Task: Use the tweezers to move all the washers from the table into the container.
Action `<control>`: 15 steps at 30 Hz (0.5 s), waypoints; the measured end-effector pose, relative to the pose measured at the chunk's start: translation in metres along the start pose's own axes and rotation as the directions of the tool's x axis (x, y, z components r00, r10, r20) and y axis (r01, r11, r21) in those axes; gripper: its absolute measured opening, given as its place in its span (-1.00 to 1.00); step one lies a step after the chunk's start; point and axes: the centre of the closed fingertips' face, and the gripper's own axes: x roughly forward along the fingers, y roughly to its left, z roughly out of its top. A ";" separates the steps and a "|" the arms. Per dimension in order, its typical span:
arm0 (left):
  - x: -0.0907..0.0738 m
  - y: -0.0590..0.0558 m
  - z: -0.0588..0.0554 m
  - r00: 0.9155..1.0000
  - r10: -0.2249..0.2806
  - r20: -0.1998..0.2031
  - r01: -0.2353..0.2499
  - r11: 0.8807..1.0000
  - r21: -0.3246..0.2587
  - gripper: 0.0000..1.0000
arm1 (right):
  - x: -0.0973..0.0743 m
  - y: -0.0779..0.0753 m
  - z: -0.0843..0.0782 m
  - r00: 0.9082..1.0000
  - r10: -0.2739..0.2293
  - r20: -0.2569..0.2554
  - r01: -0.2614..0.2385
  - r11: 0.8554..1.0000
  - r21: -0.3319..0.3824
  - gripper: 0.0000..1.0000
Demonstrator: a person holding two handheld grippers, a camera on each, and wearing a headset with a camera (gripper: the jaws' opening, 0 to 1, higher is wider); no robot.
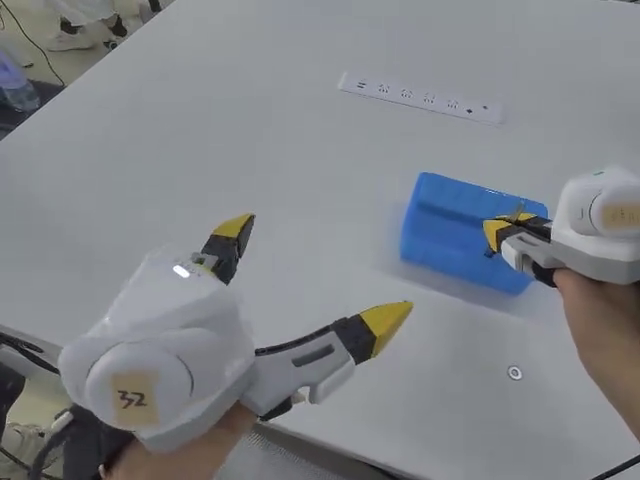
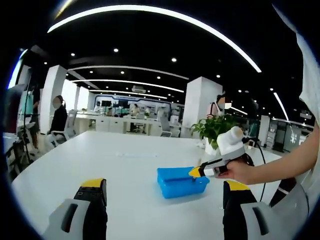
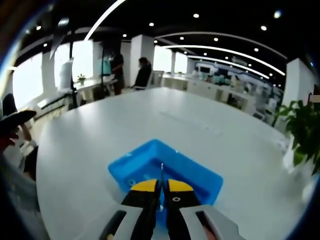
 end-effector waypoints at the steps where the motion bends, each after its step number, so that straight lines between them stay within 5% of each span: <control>1: 0.000 0.000 0.000 1.000 0.004 -0.003 -0.004 1.000 0.005 0.98 | 0.001 0.000 -0.001 1.000 0.001 -0.002 -0.001 1.000 -0.001 -0.95; 10: 0.001 -0.001 -0.007 0.999 0.019 -0.040 -0.017 0.999 0.046 0.98 | -0.002 -0.002 0.001 1.000 -0.004 0.015 0.004 1.000 0.024 -0.95; 15: 0.000 0.000 -0.003 0.999 0.029 -0.024 -0.028 0.999 0.038 0.98 | -0.022 -0.005 0.014 0.998 -0.009 0.064 0.006 0.999 0.054 -0.95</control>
